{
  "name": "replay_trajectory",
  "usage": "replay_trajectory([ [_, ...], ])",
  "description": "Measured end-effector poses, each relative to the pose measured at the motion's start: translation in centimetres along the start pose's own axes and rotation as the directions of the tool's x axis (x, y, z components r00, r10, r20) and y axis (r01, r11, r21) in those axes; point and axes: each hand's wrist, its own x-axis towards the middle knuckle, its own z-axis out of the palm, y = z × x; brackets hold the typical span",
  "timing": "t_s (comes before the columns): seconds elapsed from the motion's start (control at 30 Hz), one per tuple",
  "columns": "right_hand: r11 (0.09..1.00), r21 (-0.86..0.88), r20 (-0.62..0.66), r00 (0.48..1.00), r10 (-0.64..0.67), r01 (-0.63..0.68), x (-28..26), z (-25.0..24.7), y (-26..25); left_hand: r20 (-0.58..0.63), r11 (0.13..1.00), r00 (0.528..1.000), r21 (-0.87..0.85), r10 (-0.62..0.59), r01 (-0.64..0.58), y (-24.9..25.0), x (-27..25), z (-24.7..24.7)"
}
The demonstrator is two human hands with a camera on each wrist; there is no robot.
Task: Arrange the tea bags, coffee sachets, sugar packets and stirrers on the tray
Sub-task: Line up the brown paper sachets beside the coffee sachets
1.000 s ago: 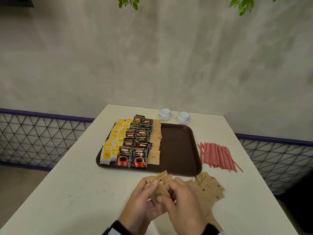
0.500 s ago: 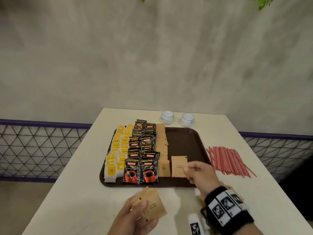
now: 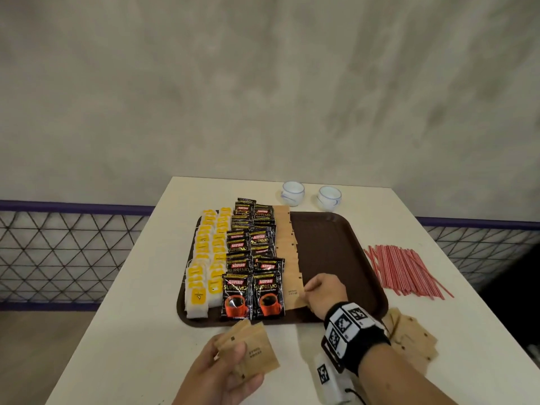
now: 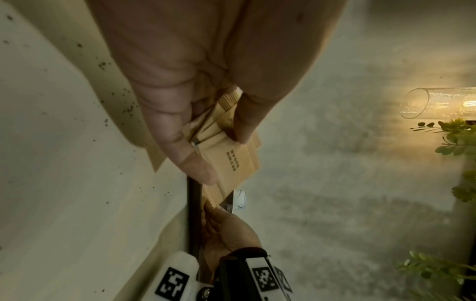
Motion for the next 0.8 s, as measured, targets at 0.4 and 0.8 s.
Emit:
replay_trajectory([
  [0.4,0.93,0.269,0.307,0.893,-0.329,0.25,-8.1,-3.7,-0.9,-0.047,0.965,0.983,0.207,0.176,-0.163,0.0,0.4,1.8],
  [0.8,0.941,0.241,0.271,0.914,-0.302,0.239,-11.1,-4.8,0.7,-0.067,0.941,0.977,0.288,0.204,-0.177,-0.5,-0.1,2.0],
])
